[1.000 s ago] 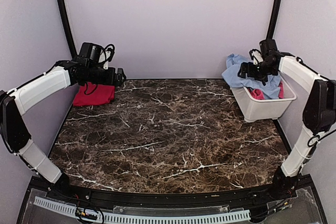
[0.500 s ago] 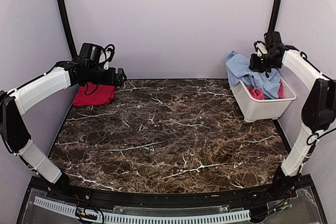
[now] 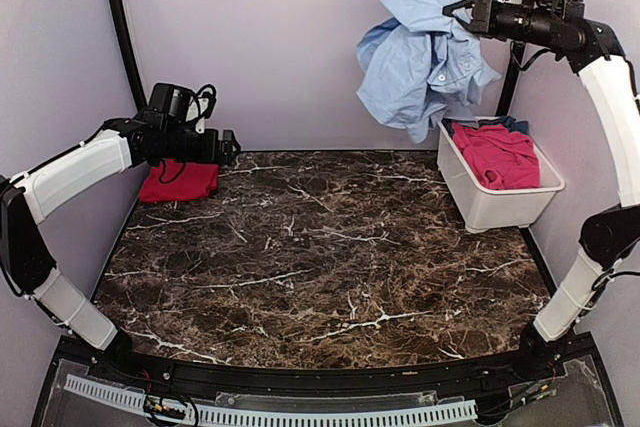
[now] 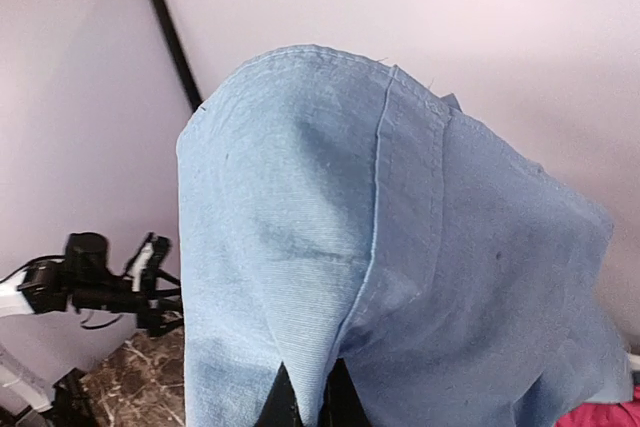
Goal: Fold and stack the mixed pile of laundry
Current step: Pick up the crumpled shirt from the center of the board, then place the crumpled shirt at the center of the board.
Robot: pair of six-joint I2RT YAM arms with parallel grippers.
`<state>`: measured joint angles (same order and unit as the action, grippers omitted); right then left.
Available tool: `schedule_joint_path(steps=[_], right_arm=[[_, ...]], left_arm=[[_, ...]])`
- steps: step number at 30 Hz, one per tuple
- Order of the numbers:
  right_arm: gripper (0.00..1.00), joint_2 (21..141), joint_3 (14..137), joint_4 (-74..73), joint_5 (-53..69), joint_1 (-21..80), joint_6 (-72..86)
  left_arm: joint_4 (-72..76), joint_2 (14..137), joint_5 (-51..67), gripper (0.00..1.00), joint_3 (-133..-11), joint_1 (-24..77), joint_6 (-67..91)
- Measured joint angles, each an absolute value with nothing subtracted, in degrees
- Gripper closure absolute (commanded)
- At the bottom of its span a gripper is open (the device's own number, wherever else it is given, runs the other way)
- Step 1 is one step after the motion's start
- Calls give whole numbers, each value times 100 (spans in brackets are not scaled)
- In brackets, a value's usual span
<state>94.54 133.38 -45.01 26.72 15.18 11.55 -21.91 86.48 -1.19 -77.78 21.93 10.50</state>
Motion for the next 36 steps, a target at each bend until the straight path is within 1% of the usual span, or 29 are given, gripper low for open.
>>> schedule_joint_path(steps=[3,5,8,9,10,11,12,13,14,15,17,19,21,23,27,30,33,36], right_arm=[[100,9452,13703,-4488,3074,1874,1291],[100,9428,13716,-4390,3365,2095,1415],[100,9334,13225,-4001,3887,2366,1638],[99,9284,12853,-3800,4123,2438,1710],[77,9264,12602,-3693,4285,2486,1778],[50,9218,12167,-3472,4453,2517,1820],[29,9146,11657,-3304,4536,2517,1870],[21,9061,11059,-3188,4519,2469,1896],[16,9004,10639,-3157,4421,2397,1905],[14,8954,10217,-3175,4241,2283,1905],[13,8884,9445,-3264,3741,1959,1852],[14,8827,8923,-3402,3227,1678,1802],[16,8711,8604,-3468,2904,1579,1789],[20,8482,8344,-3485,2729,1693,1776],[25,8049,7929,-3350,2650,2504,1754],[26,8062,7594,-3203,2593,3262,1769],[28,8429,7489,-3247,2307,4027,1739],[30,9063,7660,-3356,1940,4788,1656]], left_arm=[[-2191,8578,-189,1,-7778,2200,1074],[-2191,8519,-276,1,-7778,2202,1098],[-2200,8438,-432,1,-7778,2202,1151],[-2209,8416,-506,1,-7778,2202,1186],[-2231,8396,-567,1,-7780,2202,1221],[-2268,8379,-631,1,-7780,2200,1262],[-2298,8368,-668,1,-7780,2187,1299],[-2324,8364,-683,1,-7780,2165,1345],[-2353,8357,-692,1,-7780,2147,1385],[-2379,8355,-692,1,-7780,2137,1409],[-2397,8350,-668,1,-7773,2119,1441],[-2397,8333,-613,1,-7734,2115,1446],[-2394,8324,-499,1,-7686,2110,1450],[-2392,8324,-342,1,-7631,2110,1474],[-2392,8331,49,1,-7516,2112,1553],[-2375,8364,261,1,-7406,2132,1612],[-2362,8510,397,1,-7273,2163,1706],[-2364,8724,460,3,-7155,2178,1850]])
